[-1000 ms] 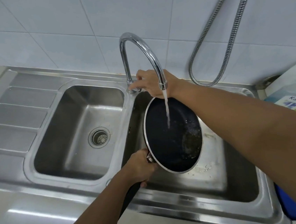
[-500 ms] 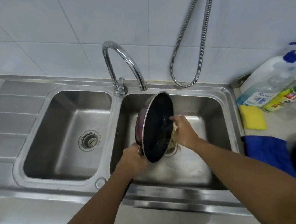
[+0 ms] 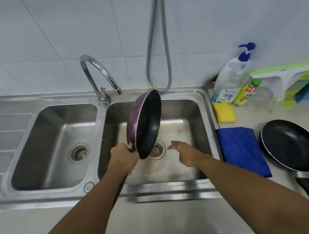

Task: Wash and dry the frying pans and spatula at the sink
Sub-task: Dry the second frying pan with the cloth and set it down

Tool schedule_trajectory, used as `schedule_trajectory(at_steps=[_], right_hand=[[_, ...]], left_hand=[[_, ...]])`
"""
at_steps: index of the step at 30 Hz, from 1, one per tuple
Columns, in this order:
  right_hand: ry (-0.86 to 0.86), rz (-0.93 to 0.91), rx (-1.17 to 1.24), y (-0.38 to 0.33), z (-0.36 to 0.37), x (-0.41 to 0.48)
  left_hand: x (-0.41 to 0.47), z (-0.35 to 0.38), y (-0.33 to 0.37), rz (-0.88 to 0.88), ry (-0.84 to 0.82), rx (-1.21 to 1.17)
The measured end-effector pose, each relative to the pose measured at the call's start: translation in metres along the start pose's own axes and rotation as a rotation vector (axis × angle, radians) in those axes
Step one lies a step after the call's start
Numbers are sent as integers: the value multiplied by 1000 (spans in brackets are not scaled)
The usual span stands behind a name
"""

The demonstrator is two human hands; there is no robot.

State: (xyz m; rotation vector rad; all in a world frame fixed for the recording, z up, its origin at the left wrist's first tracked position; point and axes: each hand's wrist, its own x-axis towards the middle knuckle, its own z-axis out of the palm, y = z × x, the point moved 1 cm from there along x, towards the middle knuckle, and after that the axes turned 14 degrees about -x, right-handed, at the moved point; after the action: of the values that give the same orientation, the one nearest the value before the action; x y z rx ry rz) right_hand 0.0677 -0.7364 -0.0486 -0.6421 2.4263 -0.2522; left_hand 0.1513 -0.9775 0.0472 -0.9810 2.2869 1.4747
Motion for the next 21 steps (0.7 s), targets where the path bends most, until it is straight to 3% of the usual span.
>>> schedule_trajectory(at_steps=[3,5,7,11,13,21], right_hand=[[278,102,6,21,-6,-19],[537,202,-119,43,-12,-34],[659,344,-269,70,-14,-49],[429,589,-355,120,-6,-67],[324,621,-371,134,7,-70],[607,582,-109,110,24,-90]], left_hand=[[-9,8,-8,-25,-6,-94],[-13,14,-11,-7,-15,-139],[-14,21,-10,19,-40,-157],[-20,41,-5,7,-109,-306],[-23,49,-1,-55,-164,-425],[-36,70,2,-242,-324,-678]])
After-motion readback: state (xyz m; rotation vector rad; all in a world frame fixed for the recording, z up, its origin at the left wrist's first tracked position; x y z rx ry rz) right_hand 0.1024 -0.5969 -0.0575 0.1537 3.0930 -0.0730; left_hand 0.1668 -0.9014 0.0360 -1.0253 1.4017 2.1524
